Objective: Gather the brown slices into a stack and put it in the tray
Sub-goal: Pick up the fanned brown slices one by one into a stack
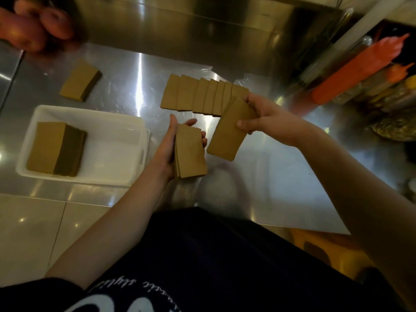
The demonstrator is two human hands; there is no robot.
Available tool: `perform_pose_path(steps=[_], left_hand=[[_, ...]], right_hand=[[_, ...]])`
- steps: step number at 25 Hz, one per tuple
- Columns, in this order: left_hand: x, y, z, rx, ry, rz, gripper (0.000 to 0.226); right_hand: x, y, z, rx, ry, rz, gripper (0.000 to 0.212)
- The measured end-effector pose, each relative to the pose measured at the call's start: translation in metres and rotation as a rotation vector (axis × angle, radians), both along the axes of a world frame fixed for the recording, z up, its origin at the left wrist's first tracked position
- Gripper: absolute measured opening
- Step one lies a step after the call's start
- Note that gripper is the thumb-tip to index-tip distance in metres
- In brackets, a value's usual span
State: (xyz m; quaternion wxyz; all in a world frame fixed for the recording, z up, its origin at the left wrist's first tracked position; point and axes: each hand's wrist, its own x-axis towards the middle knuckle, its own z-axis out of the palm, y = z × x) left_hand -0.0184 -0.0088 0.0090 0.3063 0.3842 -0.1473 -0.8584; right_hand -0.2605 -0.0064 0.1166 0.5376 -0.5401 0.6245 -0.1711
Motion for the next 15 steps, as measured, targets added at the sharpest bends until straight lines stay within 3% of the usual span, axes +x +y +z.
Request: perform_pose_path(steps=[7, 15], left_hand=[[0.001, 0.002, 0.006, -0.008, 0.018, -0.096, 0.082], [0.006, -0.002, 0.006, -0.012, -0.010, -0.101, 0.076]], right_hand=[[0.059, 0.006, 0.012, -0.080, 0.095, 0.132, 0.054], [0.085, 0.009, -0.009, -0.311, 0.369, 0.243, 0.056]])
